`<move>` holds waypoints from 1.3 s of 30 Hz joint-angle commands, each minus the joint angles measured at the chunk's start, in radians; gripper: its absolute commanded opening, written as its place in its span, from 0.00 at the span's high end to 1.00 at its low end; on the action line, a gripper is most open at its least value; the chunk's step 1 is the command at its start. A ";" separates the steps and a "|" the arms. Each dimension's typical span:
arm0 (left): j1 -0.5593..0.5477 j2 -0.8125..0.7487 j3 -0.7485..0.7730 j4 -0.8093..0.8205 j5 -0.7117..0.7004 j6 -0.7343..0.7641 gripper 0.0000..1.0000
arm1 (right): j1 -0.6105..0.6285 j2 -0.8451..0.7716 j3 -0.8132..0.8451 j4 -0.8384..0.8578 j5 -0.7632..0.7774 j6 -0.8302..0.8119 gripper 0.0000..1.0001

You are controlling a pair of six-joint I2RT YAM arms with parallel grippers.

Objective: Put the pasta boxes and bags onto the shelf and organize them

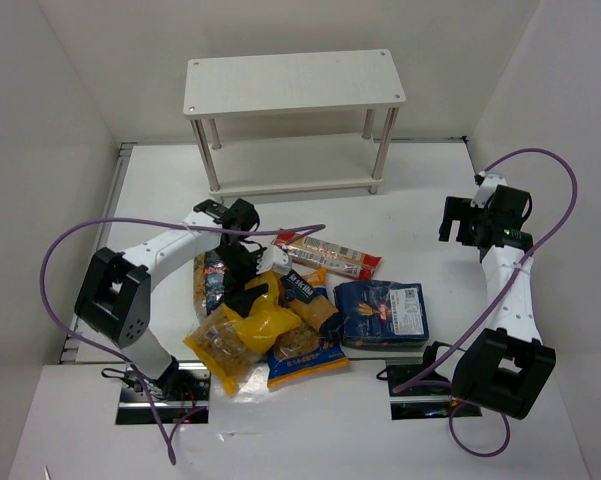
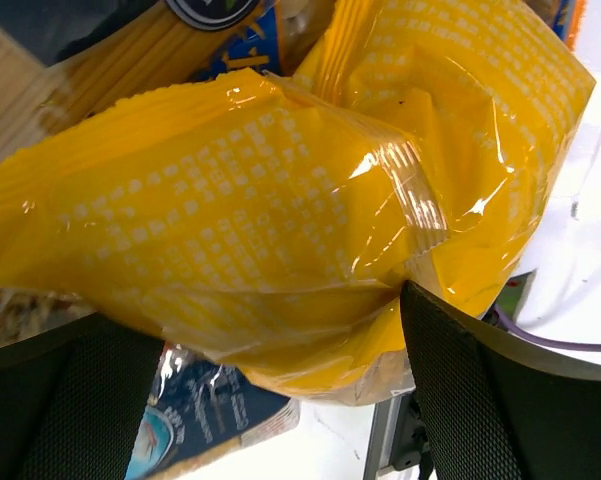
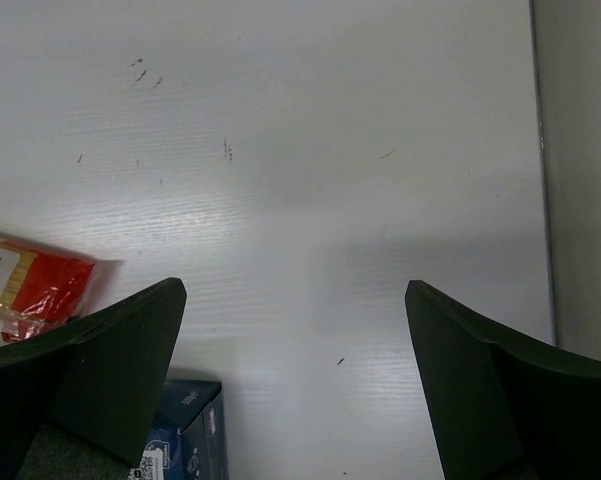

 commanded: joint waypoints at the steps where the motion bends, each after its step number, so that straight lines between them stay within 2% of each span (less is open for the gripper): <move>1: -0.003 0.046 0.026 -0.066 0.111 0.094 0.01 | 0.007 0.000 -0.001 0.002 -0.024 -0.013 0.01; 4: -0.003 0.086 0.035 -0.085 0.156 0.116 0.04 | 0.007 0.000 -0.001 0.002 -0.024 -0.013 0.01; 6: -0.003 0.110 0.044 -0.085 0.174 0.126 0.17 | 0.007 0.000 -0.001 0.002 -0.024 -0.013 0.01; 7: -0.012 0.124 0.044 -0.085 0.189 0.126 0.43 | 0.007 0.000 -0.001 0.002 -0.024 -0.013 0.01; 9: -0.013 0.136 0.054 -0.094 0.200 0.127 0.86 | 0.007 0.000 -0.001 0.002 -0.024 -0.013 0.01; 10: -0.013 0.136 0.063 -0.094 0.200 0.127 0.99 | 0.007 0.000 -0.001 0.002 -0.024 -0.013 0.01; 15: -0.003 0.031 0.104 -0.042 0.211 0.009 1.00 | 0.007 0.000 -0.001 0.002 -0.033 -0.013 0.01; 18: 0.021 -0.130 0.150 0.064 0.202 -0.106 1.00 | 0.007 0.000 -0.001 0.002 -0.046 -0.022 0.01; 22: 0.041 -0.268 0.196 0.174 0.162 -0.243 1.00 | 0.031 0.000 -0.001 -0.007 -0.055 -0.031 0.01; 28: 0.076 -0.411 0.172 0.317 0.116 -0.378 1.00 | 0.065 0.009 -0.001 -0.018 -0.102 -0.068 0.01; 35: 0.101 -0.450 0.127 0.351 0.134 -0.400 1.00 | 0.219 -0.052 0.008 -0.027 -0.277 -0.186 0.01; 39: 0.110 -0.450 0.149 0.360 0.157 -0.400 1.00 | 0.388 -0.147 -0.004 0.041 -0.406 -0.237 0.01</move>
